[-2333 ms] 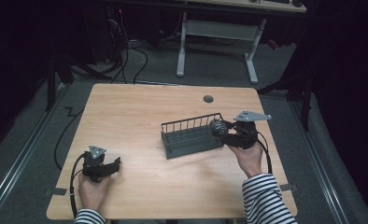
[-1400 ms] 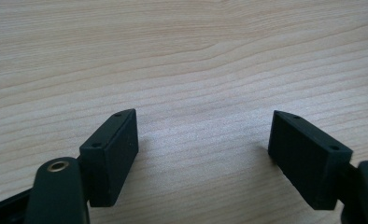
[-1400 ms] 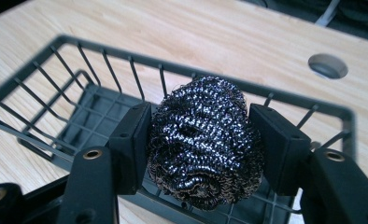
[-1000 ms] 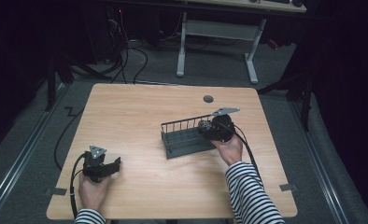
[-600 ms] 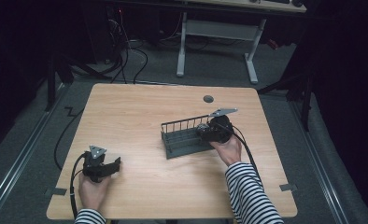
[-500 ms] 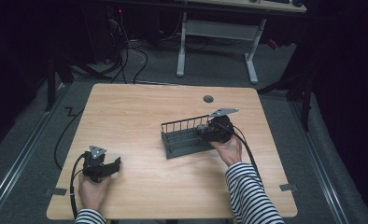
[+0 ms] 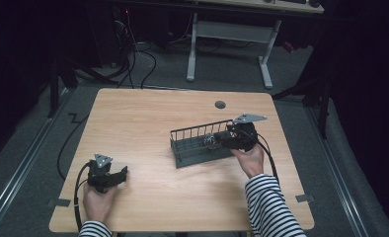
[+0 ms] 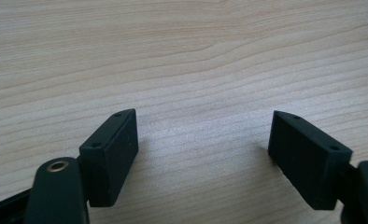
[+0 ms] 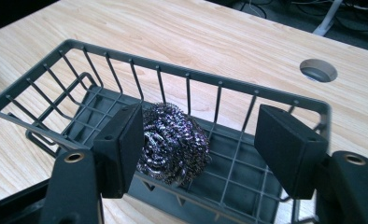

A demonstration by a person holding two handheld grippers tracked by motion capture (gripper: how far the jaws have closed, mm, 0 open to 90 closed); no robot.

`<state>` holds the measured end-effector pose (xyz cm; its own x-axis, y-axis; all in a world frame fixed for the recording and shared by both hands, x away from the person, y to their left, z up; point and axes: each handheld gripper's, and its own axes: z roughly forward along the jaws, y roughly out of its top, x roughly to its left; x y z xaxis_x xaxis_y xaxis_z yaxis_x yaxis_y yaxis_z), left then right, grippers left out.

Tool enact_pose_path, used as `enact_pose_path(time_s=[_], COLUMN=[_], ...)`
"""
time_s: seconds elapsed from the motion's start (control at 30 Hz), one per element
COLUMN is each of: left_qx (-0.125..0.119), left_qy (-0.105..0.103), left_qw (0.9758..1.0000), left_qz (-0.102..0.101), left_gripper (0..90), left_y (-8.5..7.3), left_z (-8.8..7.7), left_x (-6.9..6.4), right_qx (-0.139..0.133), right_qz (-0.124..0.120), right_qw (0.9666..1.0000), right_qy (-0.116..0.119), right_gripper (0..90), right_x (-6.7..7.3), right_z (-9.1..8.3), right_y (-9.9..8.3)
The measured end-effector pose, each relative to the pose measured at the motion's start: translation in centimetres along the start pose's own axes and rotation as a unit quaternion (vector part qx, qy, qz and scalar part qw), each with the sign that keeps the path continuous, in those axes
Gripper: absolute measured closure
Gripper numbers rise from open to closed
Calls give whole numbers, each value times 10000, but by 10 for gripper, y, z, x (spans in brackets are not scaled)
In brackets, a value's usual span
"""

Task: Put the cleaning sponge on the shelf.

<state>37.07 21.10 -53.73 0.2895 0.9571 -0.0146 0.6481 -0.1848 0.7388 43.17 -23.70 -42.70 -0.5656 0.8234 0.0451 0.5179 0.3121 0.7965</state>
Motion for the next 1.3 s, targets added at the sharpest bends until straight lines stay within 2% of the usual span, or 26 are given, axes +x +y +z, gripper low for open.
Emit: enact_pose_path(time_s=[0.57,0.6,0.67,0.73,1.03,1.1,1.23,1.3], left_qx=[1,1,1,0,2,2,1,2], left_qy=[-8,-8,-8,-8,-10,-12,-13,-13], left_qw=[10000,10000,10000,10000,10000,10000,10000,10000], left_qz=[-1,-2,-2,-2,-1,-1,0,1], left_gripper=[247,247,247,247,246,246,246,246], left_y=[0,0,0,0,0,0,0,0], left_z=[0,0,0,0,0,0,0,0], left_x=[0,0,0,0,0,0,0,0], right_qx=[-267,-234,-234,-292,-388,-409,-388,-457], right_qz=[35,-73,-96,-2,46,140,129,204], right_qw=[9996,9997,9997,9996,9992,9991,9991,9987], right_qy=[-4,-78,-57,20,-33,-36,-99,-102], right_gripper=[353,354,355,356,364,367,369,372], right_x=[0,3,3,3,1,-2,-4,-5], right_z=[-35,-39,-40,-45,-62,-67,-72,-79], right_y=[0,-1,-1,-2,-6,-13,-18,-23])
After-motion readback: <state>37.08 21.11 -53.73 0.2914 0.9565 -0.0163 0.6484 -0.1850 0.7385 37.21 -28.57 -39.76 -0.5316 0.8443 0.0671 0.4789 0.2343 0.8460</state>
